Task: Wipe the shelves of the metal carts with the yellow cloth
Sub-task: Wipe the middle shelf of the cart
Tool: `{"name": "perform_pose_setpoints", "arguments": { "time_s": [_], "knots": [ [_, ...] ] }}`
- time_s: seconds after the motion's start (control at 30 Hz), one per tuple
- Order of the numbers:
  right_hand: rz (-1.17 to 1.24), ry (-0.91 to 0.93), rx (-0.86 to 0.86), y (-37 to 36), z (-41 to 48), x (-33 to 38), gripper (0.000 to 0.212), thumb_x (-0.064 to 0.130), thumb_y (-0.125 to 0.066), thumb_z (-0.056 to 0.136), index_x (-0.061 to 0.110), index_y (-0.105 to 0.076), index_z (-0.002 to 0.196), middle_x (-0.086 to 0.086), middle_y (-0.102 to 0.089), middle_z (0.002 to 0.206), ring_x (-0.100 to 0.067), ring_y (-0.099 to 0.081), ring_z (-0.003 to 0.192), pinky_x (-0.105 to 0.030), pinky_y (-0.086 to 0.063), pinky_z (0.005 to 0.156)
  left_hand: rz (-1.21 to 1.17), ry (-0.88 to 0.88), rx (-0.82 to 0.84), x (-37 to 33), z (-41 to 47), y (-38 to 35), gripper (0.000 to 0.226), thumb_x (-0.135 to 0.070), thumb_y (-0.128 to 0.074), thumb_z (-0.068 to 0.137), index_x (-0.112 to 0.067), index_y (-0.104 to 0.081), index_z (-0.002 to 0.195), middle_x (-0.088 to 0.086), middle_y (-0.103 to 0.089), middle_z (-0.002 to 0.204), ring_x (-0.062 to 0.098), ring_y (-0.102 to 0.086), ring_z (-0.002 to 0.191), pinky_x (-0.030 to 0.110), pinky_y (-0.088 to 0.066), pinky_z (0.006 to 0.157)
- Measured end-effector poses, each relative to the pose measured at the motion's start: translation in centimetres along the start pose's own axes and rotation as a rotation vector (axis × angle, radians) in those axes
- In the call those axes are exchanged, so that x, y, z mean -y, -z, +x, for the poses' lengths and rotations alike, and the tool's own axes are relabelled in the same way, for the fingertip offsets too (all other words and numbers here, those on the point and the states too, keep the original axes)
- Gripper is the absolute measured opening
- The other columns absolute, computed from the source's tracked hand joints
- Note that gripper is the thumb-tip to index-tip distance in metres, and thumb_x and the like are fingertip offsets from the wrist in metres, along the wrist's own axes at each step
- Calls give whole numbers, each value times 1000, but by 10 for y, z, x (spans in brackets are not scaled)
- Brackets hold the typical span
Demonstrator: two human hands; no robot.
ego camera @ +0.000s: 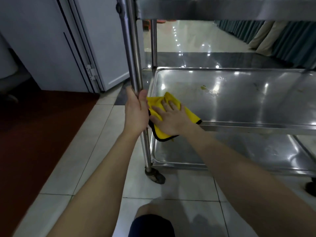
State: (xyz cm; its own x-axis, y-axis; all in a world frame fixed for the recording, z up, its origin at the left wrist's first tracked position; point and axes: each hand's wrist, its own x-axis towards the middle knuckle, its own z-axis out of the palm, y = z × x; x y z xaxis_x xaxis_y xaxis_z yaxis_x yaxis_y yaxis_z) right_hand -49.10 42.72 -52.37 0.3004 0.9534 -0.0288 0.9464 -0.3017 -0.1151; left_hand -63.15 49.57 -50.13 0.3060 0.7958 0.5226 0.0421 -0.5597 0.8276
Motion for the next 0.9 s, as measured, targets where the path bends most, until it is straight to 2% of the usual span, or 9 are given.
{"name": "perform_pose_setpoints", "arguments": {
  "time_s": [0.1,0.2,0.33,0.43,0.5,0.53,0.63,0.73,0.9],
  "knots": [
    [-141,133,-130,-2,-37,-16,73,72,-39,101,44,-21,167,-6,-16,178,-31,-15,163,-65,-16,126,36,23,-5,-5,0,0,20,-35,-38,118,-15,-41,118,-1,-64,79,3,-61,64,13,-44,58],
    [-145,184,-203,-6,-65,-41,71,50,-59,103,38,-28,166,-3,-28,174,-30,-27,159,-57,-21,127,93,42,-27,-7,0,1,20,-35,-38,117,-16,-43,113,-4,-65,84,2,-65,70,14,-47,64],
    [-76,163,-339,-2,-114,-104,63,30,-67,101,29,-45,160,-5,-49,161,-33,-44,149,-54,-30,121,179,111,-49,-13,-2,7,26,-42,-43,115,-17,-49,119,4,-65,106,20,-65,93,43,-56,83],
    [-84,100,-409,2,-154,-169,67,23,-76,95,24,-51,157,-8,-52,159,-37,-48,146,-58,-34,118,256,85,-299,-18,-22,3,43,-42,-60,108,-7,-51,132,14,-56,124,22,-59,105,35,-51,90],
    [-79,65,-435,4,-173,-208,70,19,-80,92,21,-53,156,-10,-52,159,-39,-48,146,-62,-32,119,314,-9,-461,-22,-54,-12,39,-30,-64,103,-2,-51,127,18,-54,121,20,-54,101,33,-47,85],
    [-83,57,-451,4,-180,-223,68,15,-79,93,20,-54,155,-11,-52,158,-40,-48,146,-63,-32,119,306,-24,-438,-25,-72,-24,31,-25,-63,102,-6,-51,123,14,-57,114,18,-55,94,35,-49,82],
    [-106,75,-482,4,-194,-257,65,-1,-72,91,17,-57,152,-14,-56,154,-42,-51,144,-67,-36,116,305,17,-90,-37,-116,-73,18,-19,-64,101,-21,-54,117,-6,-62,93,17,-60,79,36,-51,75],
    [-55,77,-433,12,-207,-279,69,-10,-68,84,13,-61,149,-17,-59,151,-44,-54,141,-66,-39,116,370,46,271,-58,-136,-121,16,-11,-67,100,-19,-65,114,-2,-69,90,20,-65,78,36,-51,76],
    [303,-262,-404,55,-262,-314,72,-17,-60,76,15,-69,140,-19,-68,137,-46,-63,126,-56,-51,102,339,271,628,-132,-149,-167,16,-8,-69,101,-20,-69,112,0,-73,97,20,-69,90,42,-58,89]
  ]
}}
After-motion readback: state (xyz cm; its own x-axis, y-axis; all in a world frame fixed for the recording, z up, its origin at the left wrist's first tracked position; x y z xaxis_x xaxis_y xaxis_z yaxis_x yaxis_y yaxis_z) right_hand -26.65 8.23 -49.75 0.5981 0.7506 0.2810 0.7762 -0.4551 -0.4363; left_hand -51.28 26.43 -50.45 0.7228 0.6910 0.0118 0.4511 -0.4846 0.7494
